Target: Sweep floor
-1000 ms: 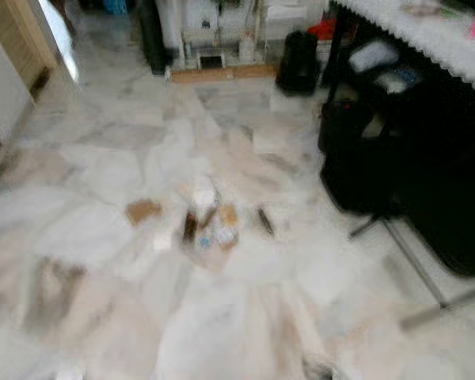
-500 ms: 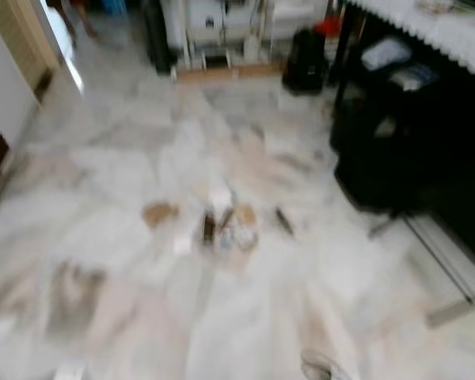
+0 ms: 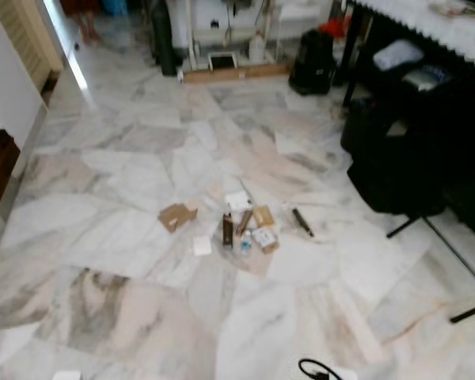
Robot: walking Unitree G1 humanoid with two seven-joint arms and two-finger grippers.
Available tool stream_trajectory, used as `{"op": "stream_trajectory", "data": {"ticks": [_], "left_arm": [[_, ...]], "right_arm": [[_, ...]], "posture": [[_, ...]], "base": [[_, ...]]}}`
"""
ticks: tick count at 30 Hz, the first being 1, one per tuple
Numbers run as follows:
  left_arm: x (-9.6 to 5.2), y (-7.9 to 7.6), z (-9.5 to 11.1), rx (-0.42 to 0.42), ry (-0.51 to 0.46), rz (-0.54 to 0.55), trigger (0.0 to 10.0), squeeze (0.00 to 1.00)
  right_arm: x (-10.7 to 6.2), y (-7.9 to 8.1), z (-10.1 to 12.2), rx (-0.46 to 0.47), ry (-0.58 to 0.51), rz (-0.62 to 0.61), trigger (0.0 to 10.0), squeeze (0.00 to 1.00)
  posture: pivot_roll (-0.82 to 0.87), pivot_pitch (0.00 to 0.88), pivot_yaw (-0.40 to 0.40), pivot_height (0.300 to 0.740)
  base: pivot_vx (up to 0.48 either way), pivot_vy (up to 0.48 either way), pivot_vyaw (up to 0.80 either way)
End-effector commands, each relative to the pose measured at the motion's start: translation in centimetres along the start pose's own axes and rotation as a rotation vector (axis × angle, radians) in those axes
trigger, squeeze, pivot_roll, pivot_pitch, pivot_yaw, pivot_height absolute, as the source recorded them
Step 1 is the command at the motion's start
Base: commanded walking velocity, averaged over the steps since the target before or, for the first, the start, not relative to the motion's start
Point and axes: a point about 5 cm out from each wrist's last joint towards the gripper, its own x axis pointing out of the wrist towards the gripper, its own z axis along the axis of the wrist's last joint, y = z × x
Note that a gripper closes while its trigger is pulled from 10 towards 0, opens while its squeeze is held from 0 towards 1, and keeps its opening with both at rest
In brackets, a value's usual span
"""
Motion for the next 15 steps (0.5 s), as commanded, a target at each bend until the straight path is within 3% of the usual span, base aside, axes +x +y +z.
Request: {"op": "stream_trajectory", "data": {"ticks": [1, 15], "left_arm": [[-0.12, 0.14, -0.47, 0.0, 0.009, 0.012, 10.0, 0.0], [-0.1, 0.08, -0.27, -0.047, -0.027, 0.039, 10.0, 0.0]], "right_arm": [[0.04, 0.15, 0.14, 0.037, -0.017, -0.002, 10.0, 0.0], [0.02, -0.34, 0.61, -0.037, -0.044, -0.061, 10.0, 0.0]], "posture": [[-0.07, 0.054, 0.03, 0.74], [-0.07, 0.044, 0.021, 0.74]], "base": [[0.0, 0.0, 0.0], [0.0, 0.0, 0.0]]}}
